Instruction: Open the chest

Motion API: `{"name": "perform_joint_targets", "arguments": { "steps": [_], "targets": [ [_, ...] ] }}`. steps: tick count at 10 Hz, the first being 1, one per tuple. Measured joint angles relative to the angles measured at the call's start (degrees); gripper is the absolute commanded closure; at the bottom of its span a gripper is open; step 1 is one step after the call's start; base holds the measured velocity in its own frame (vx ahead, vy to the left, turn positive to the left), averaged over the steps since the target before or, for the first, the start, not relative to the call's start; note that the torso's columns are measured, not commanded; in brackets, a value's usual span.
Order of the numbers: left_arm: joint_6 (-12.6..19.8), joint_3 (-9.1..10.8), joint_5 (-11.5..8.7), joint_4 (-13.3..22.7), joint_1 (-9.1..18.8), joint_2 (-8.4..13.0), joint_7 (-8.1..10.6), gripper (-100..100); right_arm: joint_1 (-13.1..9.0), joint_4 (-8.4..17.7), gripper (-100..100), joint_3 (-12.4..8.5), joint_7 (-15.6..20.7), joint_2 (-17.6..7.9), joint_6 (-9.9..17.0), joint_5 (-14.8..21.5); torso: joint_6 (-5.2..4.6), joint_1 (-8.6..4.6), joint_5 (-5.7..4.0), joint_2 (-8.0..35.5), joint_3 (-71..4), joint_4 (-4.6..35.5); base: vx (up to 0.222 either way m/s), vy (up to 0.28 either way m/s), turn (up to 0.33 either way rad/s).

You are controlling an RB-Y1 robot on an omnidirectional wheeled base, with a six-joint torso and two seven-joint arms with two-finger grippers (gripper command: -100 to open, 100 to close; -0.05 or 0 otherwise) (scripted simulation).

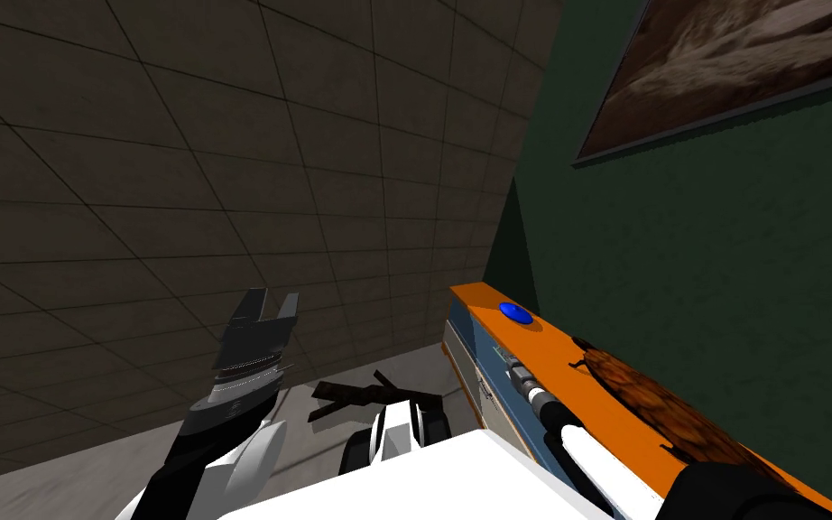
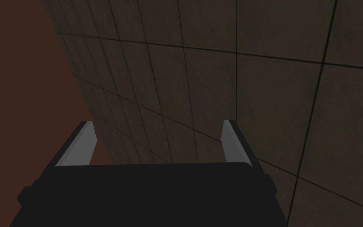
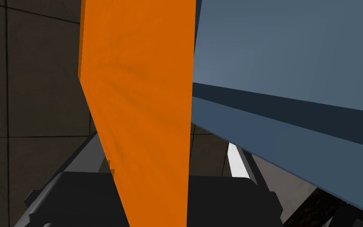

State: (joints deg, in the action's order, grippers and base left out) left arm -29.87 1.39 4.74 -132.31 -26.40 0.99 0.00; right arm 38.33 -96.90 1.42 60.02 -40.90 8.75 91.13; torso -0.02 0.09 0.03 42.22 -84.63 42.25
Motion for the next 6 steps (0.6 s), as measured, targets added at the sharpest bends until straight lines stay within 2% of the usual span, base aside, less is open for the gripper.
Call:
{"name": "perform_joint_targets", "arguments": {
  "steps": [2, 4, 6],
  "targets": [
    [0.0, -0.01, 0.0, 0.0, 0.0, 0.0, 0.00, 0, 0.2, -0.3, 100, 0.0, -0.2, -0.1, 0.1, 0.3, 0.06, 0.21, 0.02, 0.1, 0.1, 0.0, 0.004, 0.103, -0.035],
    [0.0, -0.02, 0.0, 0.0, 0.0, 0.0, 0.00, 0, 0.6, -1.0, 100, -0.3, 0.6, 0.1, -0.2, -0.3, 0.06, 0.34, 0.09, 0.1, 0.1, 0.0, -0.007, 0.180, -0.019],
    [0.0, -0.02, 0.0, 0.0, 0.0, 0.0, 0.00, 0, 1.2, -1.6, 100, 0.0, 0.6, 0.3, -0.3, -0.1, 0.00, 0.02, 0.16, 0.1, 0.0, 0.1, 0.006, 0.118, -0.016]
  ]
}}
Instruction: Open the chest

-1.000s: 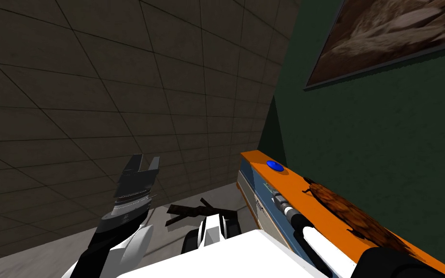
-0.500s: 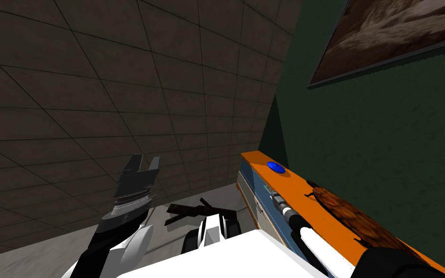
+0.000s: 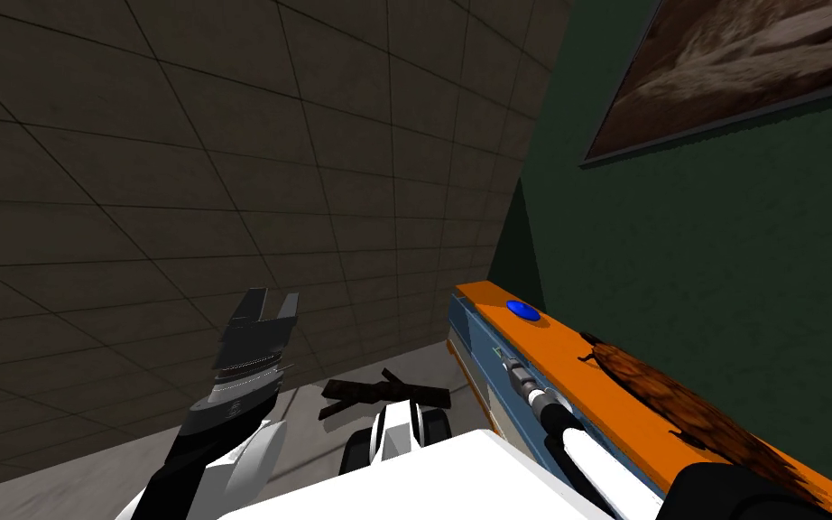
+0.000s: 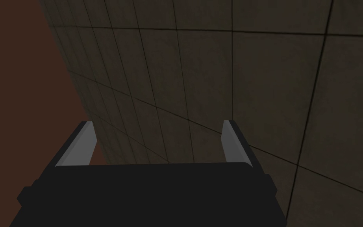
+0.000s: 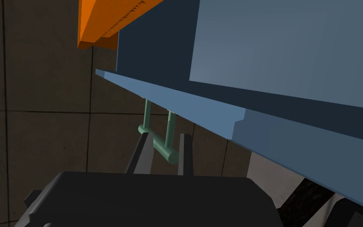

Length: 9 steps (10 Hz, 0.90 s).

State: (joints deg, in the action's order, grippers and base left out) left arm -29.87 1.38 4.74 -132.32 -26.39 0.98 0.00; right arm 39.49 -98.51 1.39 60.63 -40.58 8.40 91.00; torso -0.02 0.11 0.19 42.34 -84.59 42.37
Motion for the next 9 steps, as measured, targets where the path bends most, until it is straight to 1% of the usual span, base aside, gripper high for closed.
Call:
{"name": "perform_joint_targets", "arguments": {
  "steps": [1, 2, 3, 5, 6, 7, 8, 9],
  "targets": [
    [0.0, 0.01, 0.0, 0.0, 0.0, 0.0, 0.00, 0, 0.1, 0.0, 100, 0.2, 0.1, 0.1, -0.2, -0.1, 0.01, -0.26, -0.02, 0.0, 0.0, 0.0, 0.013, 0.133, -0.035],
    [0.0, 0.00, 0.0, 0.0, 0.0, 0.0, 0.00, 0, 0.3, -0.4, 100, 0.0, 0.5, 0.3, -0.2, -0.2, 0.05, 0.04, -0.11, 0.0, 0.0, 0.0, 0.012, 0.185, -0.040],
    [0.0, 0.00, 0.0, 0.0, 0.0, 0.0, 0.00, 0, 0.5, -0.5, 100, 0.3, 0.0, 0.1, 0.1, 0.5, 0.10, 0.16, -0.13, -0.1, 0.0, -0.1, -0.017, 0.180, -0.023],
    [0.0, -0.01, 0.0, 0.0, 0.0, 0.0, 0.00, 0, 1.0, -1.4, 100, 0.3, 0.6, 0.6, 0.1, 0.4, 0.05, 0.18, -0.07, 0.0, 0.0, 0.0, -0.025, 0.238, -0.030],
    [0.0, -0.01, 0.0, 0.0, 0.0, 0.0, 0.00, 0, 1.2, -1.7, -100, 0.2, 0.6, 0.5, 0.2, 0.7, 0.02, 0.24, -0.02, 0.1, 0.1, 0.0, 0.012, 0.137, -0.119],
    [0.0, 0.00, 0.0, 0.0, 0.0, 0.0, 0.00, 0, 2.3, -3.2, -100, -1.1, 1.2, -0.2, -0.7, -0.7, -0.02, -0.19, -0.11, 0.0, 0.0, 0.0, 0.055, 0.048, -0.100],
    [0.0, 0.01, 0.0, 0.0, 0.0, 0.0, 0.00, 0, 2.7, -4.1, -100, -1.7, 0.0, -1.7, -1.5, -0.6, -0.17, -0.76, -0.35, -0.2, 0.0, -0.2, 0.048, 0.016, -0.092],
    [0.0, 0.02, 0.0, 0.0, 0.0, 0.0, 0.00, 0, 3.2, -4.7, -100, -2.8, 0.3, -2.4, -2.2, -2.1, -0.05, -0.74, -0.39, -0.2, 0.0, -0.2, 0.042, 0.003, -0.056]
  ]
}}
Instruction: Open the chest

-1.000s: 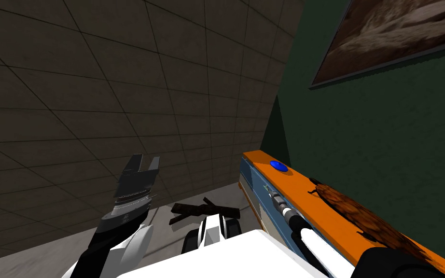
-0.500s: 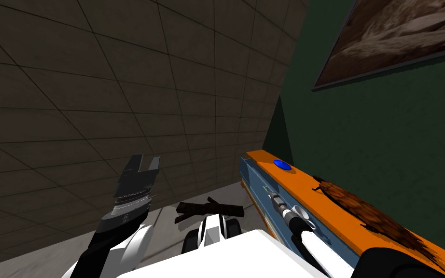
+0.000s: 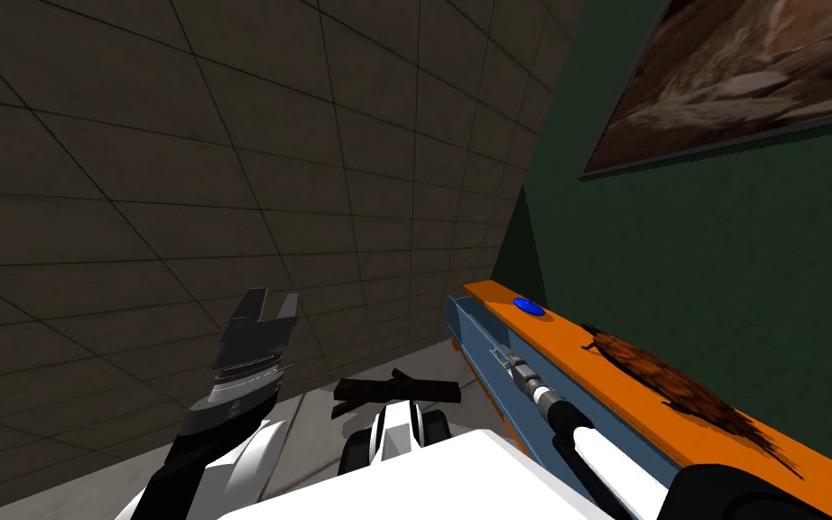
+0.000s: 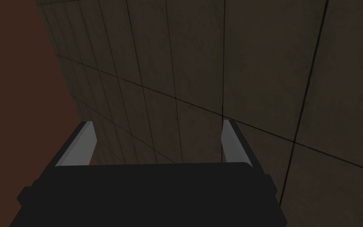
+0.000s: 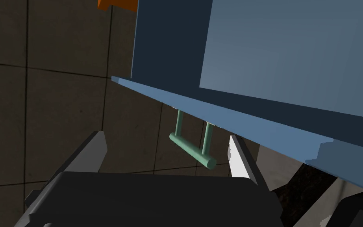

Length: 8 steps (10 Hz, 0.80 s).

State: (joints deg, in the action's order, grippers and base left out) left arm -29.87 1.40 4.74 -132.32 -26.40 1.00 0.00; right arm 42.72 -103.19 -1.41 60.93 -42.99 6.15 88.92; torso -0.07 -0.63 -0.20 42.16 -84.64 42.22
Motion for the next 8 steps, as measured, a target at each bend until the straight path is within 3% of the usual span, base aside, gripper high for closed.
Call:
{"name": "perform_joint_targets", "arguments": {
  "steps": [3, 4, 5, 8],
  "targets": [
    [0.0, 0.00, 0.0, 0.0, 0.0, 0.0, 0.00, 0, 1.8, -1.7, -100, -1.5, -2.7, -2.6, -0.8, 0.7, 0.05, 0.75, 0.25, 0.2, 0.1, 0.1, 0.023, 0.014, -0.079],
    [0.0, -0.01, 0.0, 0.0, 0.0, 0.0, 0.00, 0, 2.7, -3.0, -100, -2.9, -1.6, -3.6, -1.9, -1.8, 0.06, 0.82, 0.26, 0.2, 0.1, 0.1, 0.011, 0.019, -0.030],
    [0.0, -0.01, 0.0, 0.0, 0.0, 0.0, 0.00, 0, 2.7, -3.1, 0, -3.1, -1.2, -3.7, -2.2, -2.2, 0.10, 0.68, 0.21, 0.2, 0.1, 0.1, 0.000, 0.000, 0.000],
    [0.0, 0.00, 0.0, 0.0, 0.0, 0.0, 0.00, 0, 2.7, -3.1, 0, -3.1, -1.2, -3.7, -2.2, -2.2, 0.07, 0.59, 0.19, 0.1, 0.1, 0.1, 0.000, 0.000, 0.000]
  ]
}}
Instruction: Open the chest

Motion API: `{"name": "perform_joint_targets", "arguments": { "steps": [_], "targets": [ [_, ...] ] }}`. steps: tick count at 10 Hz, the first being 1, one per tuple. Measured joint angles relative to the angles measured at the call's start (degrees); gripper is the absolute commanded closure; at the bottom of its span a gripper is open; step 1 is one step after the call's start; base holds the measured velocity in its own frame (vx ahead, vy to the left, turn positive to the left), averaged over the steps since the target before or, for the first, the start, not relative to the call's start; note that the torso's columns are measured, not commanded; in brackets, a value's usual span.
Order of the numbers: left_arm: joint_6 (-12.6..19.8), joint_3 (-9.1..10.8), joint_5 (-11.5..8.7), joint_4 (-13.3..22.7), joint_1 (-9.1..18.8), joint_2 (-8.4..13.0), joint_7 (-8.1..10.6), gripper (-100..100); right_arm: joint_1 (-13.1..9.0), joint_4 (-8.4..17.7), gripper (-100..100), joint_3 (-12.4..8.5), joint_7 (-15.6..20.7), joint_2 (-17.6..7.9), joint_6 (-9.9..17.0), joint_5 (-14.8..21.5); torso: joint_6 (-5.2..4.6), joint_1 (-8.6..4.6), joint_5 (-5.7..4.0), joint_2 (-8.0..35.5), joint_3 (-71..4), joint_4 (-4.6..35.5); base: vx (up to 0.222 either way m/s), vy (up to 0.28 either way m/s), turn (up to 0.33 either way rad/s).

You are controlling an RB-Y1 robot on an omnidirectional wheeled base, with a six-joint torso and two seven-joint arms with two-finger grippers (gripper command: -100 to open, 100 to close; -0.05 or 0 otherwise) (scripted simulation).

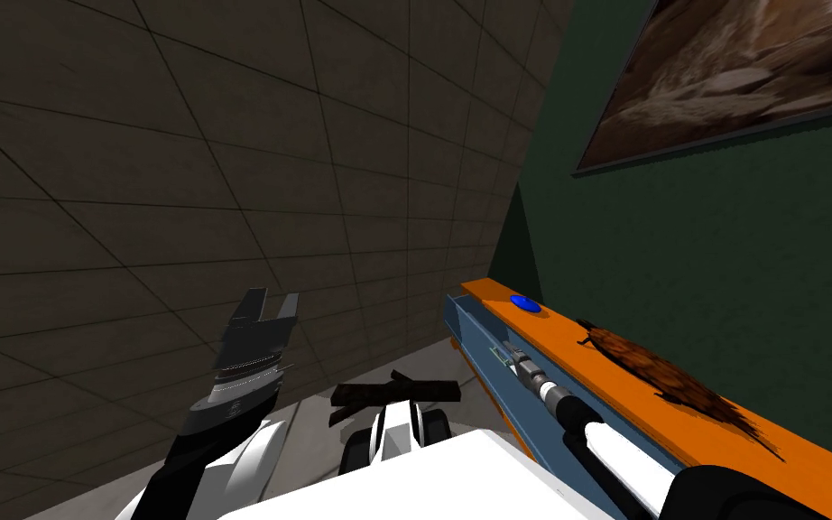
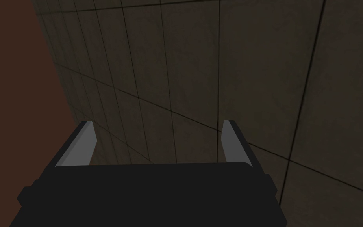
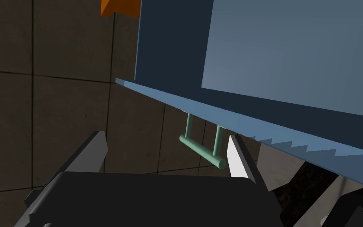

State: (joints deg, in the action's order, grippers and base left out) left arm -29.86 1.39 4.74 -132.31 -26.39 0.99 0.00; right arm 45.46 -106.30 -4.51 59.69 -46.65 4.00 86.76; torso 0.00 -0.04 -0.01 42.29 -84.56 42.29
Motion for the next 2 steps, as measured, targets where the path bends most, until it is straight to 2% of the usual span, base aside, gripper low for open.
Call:
{"name": "perform_joint_targets", "arguments": {
  "steps": [2],
  "targets": [
    [0.0, 0.00, 0.0, 0.0, 0.0, 0.0, 0.00, 0, 0.0, 0.0, 0, 0.0, 0.0, 0.0, 0.0, 0.0, 0.00, 0.01, 0.01, 0.0, 0.0, 0.0, 0.000, 0.000, 0.000]
  ]
}}
